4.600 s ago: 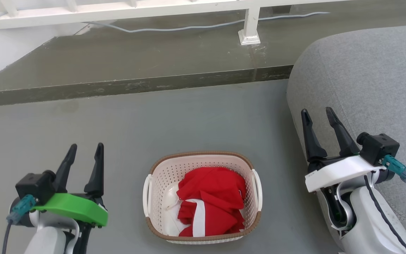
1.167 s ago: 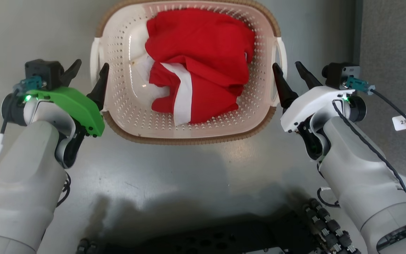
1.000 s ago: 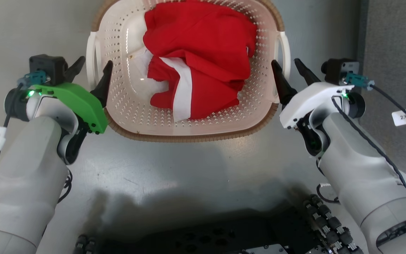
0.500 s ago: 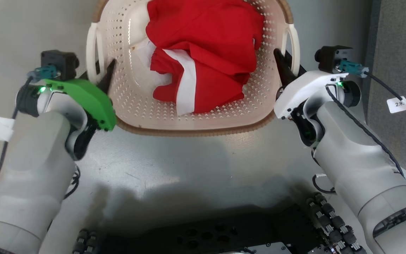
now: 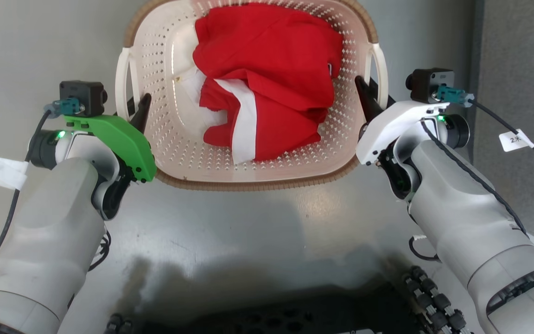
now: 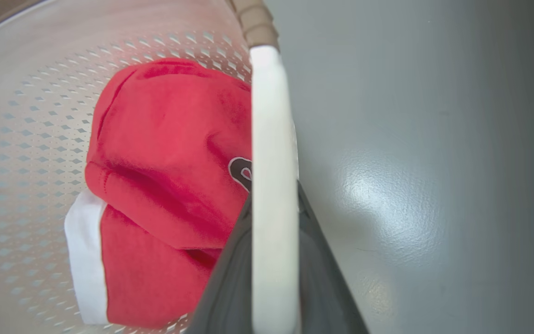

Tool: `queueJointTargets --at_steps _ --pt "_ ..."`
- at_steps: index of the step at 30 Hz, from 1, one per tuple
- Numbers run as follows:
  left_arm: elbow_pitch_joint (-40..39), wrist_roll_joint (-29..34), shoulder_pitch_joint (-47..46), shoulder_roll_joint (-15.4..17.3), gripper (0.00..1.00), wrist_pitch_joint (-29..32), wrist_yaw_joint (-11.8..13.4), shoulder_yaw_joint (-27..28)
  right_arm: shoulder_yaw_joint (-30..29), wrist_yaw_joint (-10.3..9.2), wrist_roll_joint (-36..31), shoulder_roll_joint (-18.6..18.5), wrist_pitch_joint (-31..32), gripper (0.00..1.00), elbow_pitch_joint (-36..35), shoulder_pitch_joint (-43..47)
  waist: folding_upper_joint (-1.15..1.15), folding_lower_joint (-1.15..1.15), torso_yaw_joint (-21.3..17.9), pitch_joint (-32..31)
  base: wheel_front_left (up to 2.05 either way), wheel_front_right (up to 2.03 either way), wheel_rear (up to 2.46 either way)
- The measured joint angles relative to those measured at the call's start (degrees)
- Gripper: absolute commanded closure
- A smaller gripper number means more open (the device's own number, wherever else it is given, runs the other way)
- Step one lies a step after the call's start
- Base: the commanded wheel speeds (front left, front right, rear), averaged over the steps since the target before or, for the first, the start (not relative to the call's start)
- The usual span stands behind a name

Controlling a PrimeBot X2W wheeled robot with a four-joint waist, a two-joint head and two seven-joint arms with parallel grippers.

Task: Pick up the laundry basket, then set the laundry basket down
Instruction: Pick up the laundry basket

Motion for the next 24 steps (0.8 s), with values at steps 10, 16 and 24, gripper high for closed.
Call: queueJointTargets --at_steps 10,16,24 --pt "2.68 -4.19 2.07 -0.74 1.0 2.14 0.0 -2.22 3.41 1.26 1.89 0.05 0.3 1.0 3.53 0.07 0.0 0.0 -0.28 -6.08 0.0 0.0 0.0" --pt "3.83 -7.34 3.96 -1.45 1.0 4.31 0.0 -3.38 5.3 2.02 3.58 0.11 3.42 1.0 5.49 0.87 0.0 0.0 -0.47 -11.33 0.0 0.0 0.0" --pt "5.04 -10.58 7.19 -1.98 1.0 7.6 0.0 -5.34 7.92 2.52 5.97 0.05 8.47 1.0 6.93 2.83 0.0 0.0 -0.45 -17.71 0.0 0.0 0.0"
